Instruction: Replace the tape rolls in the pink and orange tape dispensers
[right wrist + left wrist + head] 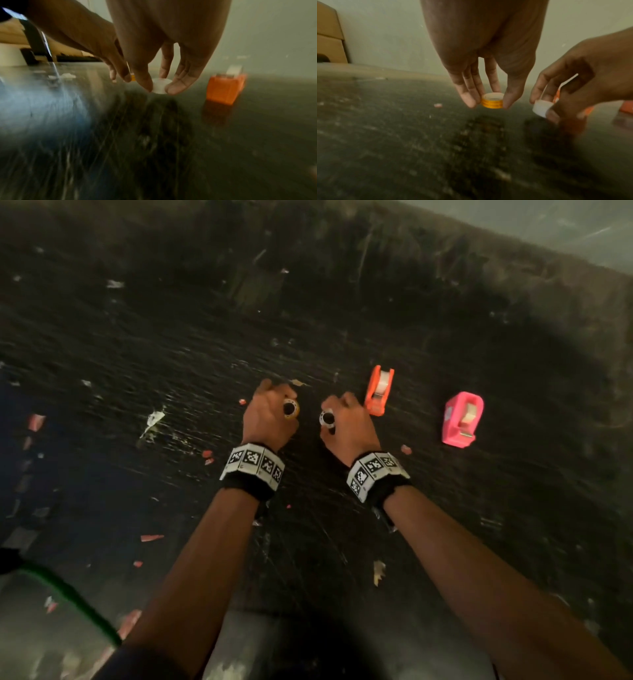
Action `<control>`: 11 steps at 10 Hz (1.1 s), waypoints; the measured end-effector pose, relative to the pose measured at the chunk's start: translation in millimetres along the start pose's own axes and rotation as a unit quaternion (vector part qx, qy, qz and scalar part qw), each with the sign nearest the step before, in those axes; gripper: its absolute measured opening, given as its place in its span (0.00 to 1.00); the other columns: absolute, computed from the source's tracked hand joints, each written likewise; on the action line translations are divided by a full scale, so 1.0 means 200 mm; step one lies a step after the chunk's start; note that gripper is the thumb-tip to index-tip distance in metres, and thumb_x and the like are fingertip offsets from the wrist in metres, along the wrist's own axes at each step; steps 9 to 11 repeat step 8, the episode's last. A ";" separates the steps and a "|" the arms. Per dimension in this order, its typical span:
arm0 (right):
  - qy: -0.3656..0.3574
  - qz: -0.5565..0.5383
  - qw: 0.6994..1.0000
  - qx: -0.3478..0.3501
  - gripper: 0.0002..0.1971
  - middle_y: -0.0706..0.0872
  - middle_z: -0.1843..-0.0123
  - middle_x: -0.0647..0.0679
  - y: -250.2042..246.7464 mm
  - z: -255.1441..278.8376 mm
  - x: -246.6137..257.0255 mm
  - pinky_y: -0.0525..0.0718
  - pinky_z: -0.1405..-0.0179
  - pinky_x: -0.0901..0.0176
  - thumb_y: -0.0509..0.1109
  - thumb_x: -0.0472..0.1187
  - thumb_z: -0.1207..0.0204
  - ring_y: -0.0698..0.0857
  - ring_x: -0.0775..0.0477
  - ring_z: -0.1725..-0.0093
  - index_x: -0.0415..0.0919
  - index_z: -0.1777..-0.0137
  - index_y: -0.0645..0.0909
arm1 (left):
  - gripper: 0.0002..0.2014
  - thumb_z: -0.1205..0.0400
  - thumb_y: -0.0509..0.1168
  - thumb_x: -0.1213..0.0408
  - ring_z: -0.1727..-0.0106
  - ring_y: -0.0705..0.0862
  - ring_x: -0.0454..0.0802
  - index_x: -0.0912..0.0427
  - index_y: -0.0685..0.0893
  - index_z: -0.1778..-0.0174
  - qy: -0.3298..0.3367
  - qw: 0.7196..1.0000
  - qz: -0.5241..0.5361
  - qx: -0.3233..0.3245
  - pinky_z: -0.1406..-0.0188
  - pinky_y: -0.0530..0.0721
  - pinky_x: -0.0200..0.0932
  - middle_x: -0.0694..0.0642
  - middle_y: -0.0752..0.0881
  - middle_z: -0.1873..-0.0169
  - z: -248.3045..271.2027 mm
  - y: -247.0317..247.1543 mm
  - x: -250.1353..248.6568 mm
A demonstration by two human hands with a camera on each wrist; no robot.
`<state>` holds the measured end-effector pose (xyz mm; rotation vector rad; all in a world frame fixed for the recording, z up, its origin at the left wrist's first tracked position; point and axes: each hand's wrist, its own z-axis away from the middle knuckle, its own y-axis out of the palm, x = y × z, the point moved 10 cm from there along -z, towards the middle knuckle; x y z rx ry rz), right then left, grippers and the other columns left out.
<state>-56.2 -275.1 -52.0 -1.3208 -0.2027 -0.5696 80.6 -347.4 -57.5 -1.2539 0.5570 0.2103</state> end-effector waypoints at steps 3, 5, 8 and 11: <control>0.071 -0.041 0.996 -0.022 0.36 0.73 0.26 0.43 0.08 0.07 -0.12 0.86 0.38 0.46 0.79 0.35 0.29 0.83 0.38 0.32 0.47 0.22 0.69 | 0.42 0.35 0.81 0.71 0.31 0.80 0.59 0.51 0.73 0.25 -0.011 0.998 0.070 -0.002 0.30 0.81 0.51 0.62 0.76 0.31 0.06 0.07 0.09; 0.082 0.013 0.997 0.002 0.39 0.74 0.23 0.46 0.07 0.56 -0.20 0.82 0.27 0.45 0.77 0.40 0.27 0.77 0.42 0.24 0.52 0.18 0.64 | 0.42 0.32 0.81 0.65 0.25 0.73 0.61 0.49 0.69 0.23 -0.060 0.995 0.067 0.044 0.27 0.79 0.62 0.61 0.72 0.29 0.47 0.05 0.10; 0.133 0.031 0.988 0.067 0.28 0.73 0.21 0.54 0.14 1.67 -0.52 0.78 0.24 0.53 0.69 0.52 0.21 0.77 0.50 0.26 0.56 0.21 0.69 | 0.34 0.28 0.78 0.57 0.26 0.74 0.56 0.49 0.75 0.25 -0.044 0.993 0.023 0.110 0.27 0.80 0.53 0.56 0.74 0.29 1.37 0.06 0.21; 0.133 0.031 0.988 0.067 0.28 0.73 0.21 0.54 0.14 1.67 -0.52 0.78 0.24 0.53 0.69 0.52 0.21 0.77 0.50 0.26 0.56 0.21 0.69 | 0.34 0.28 0.78 0.57 0.26 0.74 0.56 0.49 0.75 0.25 -0.044 0.993 0.023 0.110 0.27 0.80 0.53 0.56 0.74 0.29 1.37 0.06 0.21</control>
